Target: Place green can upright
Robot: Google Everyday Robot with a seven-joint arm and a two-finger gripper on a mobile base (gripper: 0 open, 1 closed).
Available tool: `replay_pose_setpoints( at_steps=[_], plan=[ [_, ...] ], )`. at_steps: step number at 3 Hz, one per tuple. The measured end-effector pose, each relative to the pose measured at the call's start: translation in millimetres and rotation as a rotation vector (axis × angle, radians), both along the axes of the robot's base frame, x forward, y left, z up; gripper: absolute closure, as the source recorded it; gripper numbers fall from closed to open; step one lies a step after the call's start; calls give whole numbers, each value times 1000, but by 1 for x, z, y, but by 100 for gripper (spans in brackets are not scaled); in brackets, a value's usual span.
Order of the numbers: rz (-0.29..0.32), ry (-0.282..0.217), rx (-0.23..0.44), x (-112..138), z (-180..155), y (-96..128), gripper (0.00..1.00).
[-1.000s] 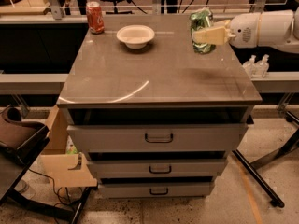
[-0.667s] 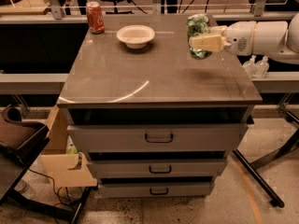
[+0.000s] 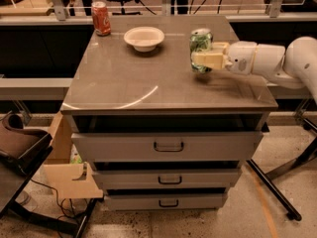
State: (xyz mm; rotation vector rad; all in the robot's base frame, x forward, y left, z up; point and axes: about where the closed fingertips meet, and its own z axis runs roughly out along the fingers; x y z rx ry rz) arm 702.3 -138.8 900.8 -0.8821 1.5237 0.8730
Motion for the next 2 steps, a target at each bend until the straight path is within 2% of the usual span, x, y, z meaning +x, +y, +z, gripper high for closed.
replay_pose_setpoints(
  at_steps=[2],
  plan=[
    [4,26,75,4,-36,-7,100]
  ],
)
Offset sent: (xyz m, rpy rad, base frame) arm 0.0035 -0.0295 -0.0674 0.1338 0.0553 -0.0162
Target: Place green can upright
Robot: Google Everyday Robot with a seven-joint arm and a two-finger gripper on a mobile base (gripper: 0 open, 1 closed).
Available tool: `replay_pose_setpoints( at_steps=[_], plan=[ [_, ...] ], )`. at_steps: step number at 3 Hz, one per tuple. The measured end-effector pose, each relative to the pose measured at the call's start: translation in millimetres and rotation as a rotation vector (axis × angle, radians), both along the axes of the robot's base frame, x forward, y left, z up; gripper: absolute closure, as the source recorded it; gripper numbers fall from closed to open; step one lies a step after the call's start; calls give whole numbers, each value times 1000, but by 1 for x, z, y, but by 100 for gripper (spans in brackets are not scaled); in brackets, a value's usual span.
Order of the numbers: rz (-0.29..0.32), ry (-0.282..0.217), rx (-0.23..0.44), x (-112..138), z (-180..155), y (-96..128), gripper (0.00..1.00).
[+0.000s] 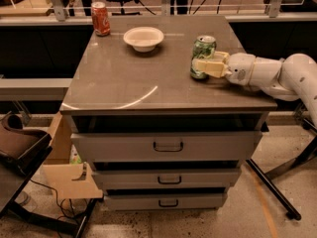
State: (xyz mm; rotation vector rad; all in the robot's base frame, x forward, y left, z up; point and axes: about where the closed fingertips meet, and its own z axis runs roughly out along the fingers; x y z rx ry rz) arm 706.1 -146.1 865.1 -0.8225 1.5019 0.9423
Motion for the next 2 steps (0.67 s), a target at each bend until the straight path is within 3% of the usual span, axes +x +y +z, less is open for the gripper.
replay_pose_setpoints(
  at_steps=[1,2],
  plan=[
    [0,0,0,0,5,0,83],
    [0,0,0,0,5,0,59]
  ],
)
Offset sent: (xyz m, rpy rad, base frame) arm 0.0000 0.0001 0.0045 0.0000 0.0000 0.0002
